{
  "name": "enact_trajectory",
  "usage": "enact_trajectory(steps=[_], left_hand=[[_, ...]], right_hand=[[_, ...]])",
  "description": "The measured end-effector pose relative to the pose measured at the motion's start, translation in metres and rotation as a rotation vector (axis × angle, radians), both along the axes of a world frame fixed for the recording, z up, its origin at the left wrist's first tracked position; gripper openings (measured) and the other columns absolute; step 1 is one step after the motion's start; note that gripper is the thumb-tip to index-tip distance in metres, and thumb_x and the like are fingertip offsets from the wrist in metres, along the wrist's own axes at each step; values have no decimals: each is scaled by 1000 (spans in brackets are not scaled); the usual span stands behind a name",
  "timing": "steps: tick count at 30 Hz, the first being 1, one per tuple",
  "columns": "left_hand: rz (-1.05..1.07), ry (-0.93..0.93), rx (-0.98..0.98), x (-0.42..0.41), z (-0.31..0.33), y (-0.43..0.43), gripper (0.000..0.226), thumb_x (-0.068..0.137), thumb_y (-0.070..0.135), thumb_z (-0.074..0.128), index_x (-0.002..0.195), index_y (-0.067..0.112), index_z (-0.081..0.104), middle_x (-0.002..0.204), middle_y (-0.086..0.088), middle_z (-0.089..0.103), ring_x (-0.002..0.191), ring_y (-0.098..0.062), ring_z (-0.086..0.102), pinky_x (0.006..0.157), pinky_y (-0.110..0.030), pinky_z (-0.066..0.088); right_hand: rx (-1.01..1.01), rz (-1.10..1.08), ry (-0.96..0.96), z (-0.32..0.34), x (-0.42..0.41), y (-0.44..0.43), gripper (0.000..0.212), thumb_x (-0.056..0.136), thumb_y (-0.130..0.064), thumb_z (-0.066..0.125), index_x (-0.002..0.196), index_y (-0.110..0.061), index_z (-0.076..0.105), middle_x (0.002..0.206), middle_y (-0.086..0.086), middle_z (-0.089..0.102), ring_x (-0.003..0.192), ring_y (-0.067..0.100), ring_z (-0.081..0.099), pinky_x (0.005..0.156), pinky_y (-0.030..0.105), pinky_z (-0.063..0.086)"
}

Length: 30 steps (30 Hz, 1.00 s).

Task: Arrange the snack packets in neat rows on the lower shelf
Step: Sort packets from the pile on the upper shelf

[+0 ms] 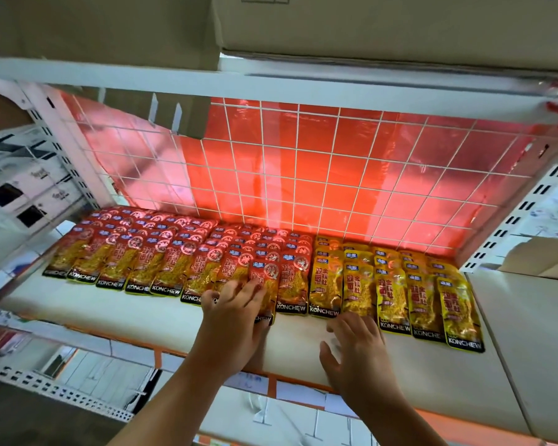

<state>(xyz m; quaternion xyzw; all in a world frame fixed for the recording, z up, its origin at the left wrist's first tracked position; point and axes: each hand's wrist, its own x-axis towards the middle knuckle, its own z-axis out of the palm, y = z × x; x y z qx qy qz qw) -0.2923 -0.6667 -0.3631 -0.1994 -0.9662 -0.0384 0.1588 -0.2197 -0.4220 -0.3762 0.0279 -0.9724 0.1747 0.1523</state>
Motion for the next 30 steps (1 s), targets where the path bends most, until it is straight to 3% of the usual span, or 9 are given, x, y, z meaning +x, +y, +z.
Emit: enact_trajectory(steps=[9, 14, 21, 26, 30], left_hand=[[-7, 12, 35, -6, -13, 1, 52, 89, 39, 68, 138, 21, 65, 145, 3, 61, 130, -27, 55, 95, -53, 43], [2, 41, 65, -8, -18, 3, 54, 94, 39, 44, 141, 19, 63, 147, 1, 59, 132, -29, 54, 96, -54, 42], [14, 14, 129, -6, -16, 3, 55, 89, 38, 70, 141, 19, 62, 145, 1, 61, 130, -29, 53, 98, -58, 43], [7, -17, 159, -4, -4, 2, 56, 87, 53, 65, 136, 27, 60, 139, 4, 61, 124, -27, 55, 98, -53, 44], [-114, 86, 229, -1, -6, -2, 37, 90, 48, 58, 116, 23, 65, 121, 3, 65, 113, -26, 58, 94, -48, 41]], right_hand=[[39, -8, -10, 2, 0, 0, 24, 84, -43, 57, 98, -25, 64, 98, -10, 58, 91, 17, 51, 78, 33, 52], [44, -31, -23, 3, 1, 0, 22, 84, -41, 60, 98, -25, 65, 97, -10, 58, 90, 15, 52, 77, 31, 52], [57, -55, -3, 3, 1, -1, 19, 84, -40, 58, 92, -23, 63, 93, -8, 57, 87, 17, 51, 76, 34, 51], [63, -75, -26, 4, 0, -4, 33, 81, -47, 59, 103, -22, 64, 99, -7, 58, 91, 18, 54, 77, 35, 52], [27, -72, -45, 3, 0, -4, 44, 81, -49, 59, 114, -21, 66, 110, -5, 61, 98, 20, 56, 81, 37, 54]])
